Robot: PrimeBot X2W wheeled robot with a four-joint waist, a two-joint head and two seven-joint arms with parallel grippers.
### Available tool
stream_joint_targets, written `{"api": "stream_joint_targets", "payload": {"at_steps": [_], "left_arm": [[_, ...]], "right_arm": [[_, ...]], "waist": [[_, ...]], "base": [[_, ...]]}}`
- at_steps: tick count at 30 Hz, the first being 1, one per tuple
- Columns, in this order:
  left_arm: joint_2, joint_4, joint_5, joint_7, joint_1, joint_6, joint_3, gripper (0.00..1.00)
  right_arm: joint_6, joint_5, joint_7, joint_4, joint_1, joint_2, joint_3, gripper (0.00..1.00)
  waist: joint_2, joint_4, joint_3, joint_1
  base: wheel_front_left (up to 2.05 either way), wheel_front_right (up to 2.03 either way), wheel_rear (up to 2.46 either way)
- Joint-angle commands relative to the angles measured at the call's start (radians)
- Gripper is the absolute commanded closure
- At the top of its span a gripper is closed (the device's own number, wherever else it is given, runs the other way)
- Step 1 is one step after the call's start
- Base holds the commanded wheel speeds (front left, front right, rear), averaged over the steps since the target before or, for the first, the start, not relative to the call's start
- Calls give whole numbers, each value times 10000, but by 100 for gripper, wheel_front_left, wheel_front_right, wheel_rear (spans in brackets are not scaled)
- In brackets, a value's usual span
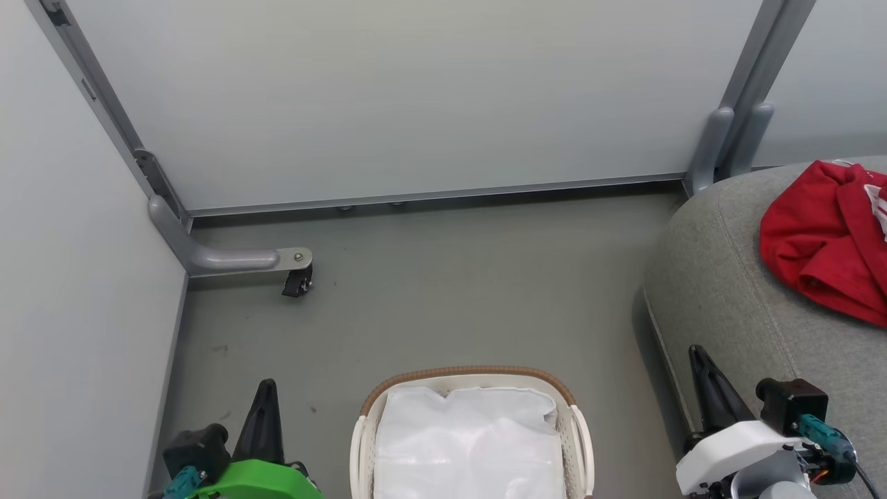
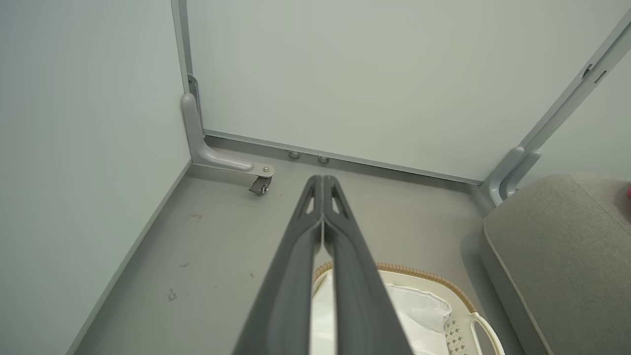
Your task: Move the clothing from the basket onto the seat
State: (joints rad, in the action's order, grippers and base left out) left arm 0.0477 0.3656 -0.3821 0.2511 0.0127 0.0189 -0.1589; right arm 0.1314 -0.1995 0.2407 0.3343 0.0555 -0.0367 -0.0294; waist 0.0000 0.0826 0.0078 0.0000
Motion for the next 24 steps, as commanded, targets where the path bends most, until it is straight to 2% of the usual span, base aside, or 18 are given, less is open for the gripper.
{"api": "stream_joint_targets", "payload": {"at_steps": [1, 24], "left_arm": [[9, -169, -440, -109, 118, 61, 133, 100], [25, -487, -3876, -1128, 399, 374, 886, 100]], "right_arm": [[-1, -498, -116, -144, 194, -46, -95, 100], [-3, -4460, -1063, -441, 272, -81, -266, 100]], "waist": [[0, -11, -1, 0], [0, -164, -9, 0]], "base": [[0, 0, 0], [0, 0, 0]]}}
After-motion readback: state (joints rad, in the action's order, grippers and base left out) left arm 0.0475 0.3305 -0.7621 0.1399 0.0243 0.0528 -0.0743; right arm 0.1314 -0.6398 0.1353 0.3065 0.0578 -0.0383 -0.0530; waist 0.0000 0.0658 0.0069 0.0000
